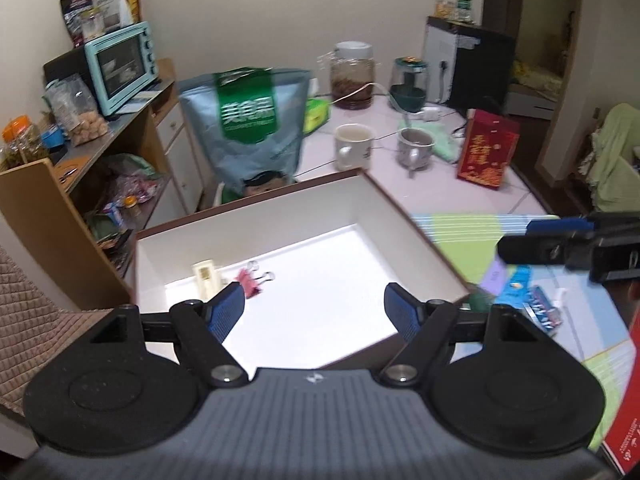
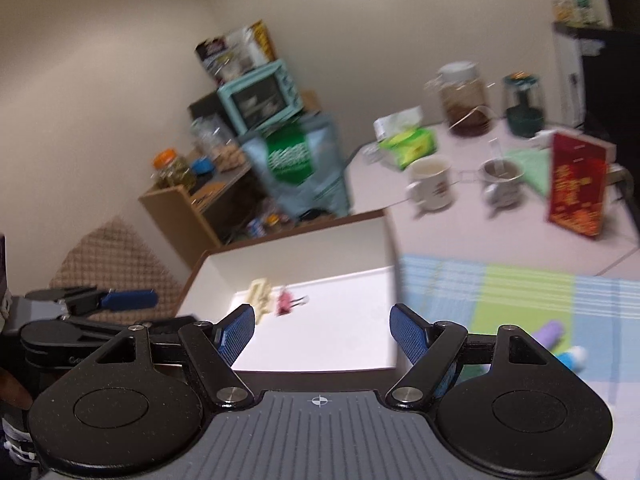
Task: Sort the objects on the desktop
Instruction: 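Withdraw both tools from the box back over the table items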
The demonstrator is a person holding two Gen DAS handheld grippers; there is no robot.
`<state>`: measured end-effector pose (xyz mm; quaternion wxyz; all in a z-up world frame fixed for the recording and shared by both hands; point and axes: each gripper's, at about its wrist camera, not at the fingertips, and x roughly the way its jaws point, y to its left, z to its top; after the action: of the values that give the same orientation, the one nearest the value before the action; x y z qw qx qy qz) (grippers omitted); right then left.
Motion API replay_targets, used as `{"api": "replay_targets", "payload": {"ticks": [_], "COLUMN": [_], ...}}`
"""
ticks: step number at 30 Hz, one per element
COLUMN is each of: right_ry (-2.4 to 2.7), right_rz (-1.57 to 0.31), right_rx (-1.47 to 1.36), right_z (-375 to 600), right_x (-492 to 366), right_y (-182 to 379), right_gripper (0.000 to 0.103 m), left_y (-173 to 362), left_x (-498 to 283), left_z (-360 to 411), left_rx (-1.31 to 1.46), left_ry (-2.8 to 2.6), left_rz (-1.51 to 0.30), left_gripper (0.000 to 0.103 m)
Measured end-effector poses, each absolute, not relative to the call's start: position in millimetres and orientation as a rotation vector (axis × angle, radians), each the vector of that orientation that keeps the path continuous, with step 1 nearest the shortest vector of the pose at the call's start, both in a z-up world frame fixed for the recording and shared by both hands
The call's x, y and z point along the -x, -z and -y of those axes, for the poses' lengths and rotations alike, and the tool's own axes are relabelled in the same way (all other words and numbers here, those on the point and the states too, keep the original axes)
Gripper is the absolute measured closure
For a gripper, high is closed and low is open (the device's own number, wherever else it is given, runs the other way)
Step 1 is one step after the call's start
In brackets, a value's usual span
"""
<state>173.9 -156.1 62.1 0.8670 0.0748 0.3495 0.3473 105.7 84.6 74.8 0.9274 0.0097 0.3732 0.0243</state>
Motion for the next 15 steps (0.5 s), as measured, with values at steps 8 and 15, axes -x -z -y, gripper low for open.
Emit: {"api": "replay_targets", "payload": {"ticks": [8,15], "right_ry": [-0.591,-0.489], "right_rz": [-0.688,-0.767], "right_rx": [-0.180,-0.203], "right_z": [242,293], "right_x": [-162,-151], "right_y": [-74,-53], "right_gripper": [0.026,0.026], "left_y": [-60,-33], "left_x": [-104,-101], "left_z": [-33,6], "left_rx": [-0.018,-0.016], "left_ry": [0.043,0.123], "left_rz": [-0.778,-0.832], "left_gripper": [0.029,0.029]}}
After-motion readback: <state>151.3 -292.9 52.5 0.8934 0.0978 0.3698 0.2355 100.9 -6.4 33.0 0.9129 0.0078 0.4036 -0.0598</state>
